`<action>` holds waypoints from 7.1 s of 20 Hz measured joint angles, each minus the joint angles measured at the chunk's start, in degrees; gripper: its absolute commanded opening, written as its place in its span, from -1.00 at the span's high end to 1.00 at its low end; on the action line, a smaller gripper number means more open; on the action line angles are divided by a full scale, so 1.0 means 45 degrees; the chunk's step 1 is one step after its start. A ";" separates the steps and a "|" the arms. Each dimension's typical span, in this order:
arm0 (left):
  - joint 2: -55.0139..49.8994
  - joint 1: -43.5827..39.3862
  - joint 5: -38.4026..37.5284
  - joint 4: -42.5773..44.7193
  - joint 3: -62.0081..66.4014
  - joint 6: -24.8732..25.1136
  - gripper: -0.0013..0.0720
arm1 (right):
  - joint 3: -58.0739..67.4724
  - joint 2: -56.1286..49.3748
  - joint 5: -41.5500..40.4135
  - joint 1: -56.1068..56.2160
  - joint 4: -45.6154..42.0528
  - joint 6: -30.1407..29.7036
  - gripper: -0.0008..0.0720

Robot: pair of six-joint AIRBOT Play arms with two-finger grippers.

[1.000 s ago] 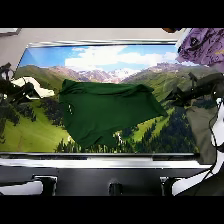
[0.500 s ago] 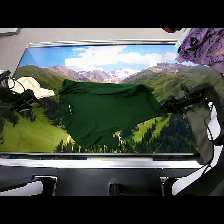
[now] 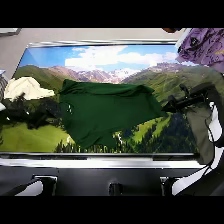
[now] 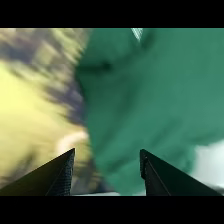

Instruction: Fold the clothes and pants, and hang the long-sleeved shirts on hangers.

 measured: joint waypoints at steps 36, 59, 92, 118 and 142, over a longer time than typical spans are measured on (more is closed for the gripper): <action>-0.0389 -0.3682 0.4226 -0.2414 -0.3983 0.0058 0.92 | 0.0000 0.1491 -0.1219 0.0194 0.0010 0.1001 0.91; 0.4537 -0.2254 -0.1350 0.6839 1.4474 -0.2783 0.92 | 0.4852 1.4090 0.3167 0.2501 -0.2492 0.5372 0.91; -0.5163 -0.1112 0.1049 0.4367 0.9156 -0.0384 -0.72 | 0.4274 0.0131 0.1491 0.2249 -0.1559 0.2696 -0.07; -0.0223 0.2497 0.0913 0.2132 0.2084 0.0772 -0.72 | -1.0545 0.5503 0.2798 -0.1205 0.1311 -0.2302 -0.38; -0.0665 0.4624 0.1107 -0.1549 -0.3109 0.5338 -0.72 | -1.1064 0.6625 0.4065 0.0078 0.1020 -0.2035 0.90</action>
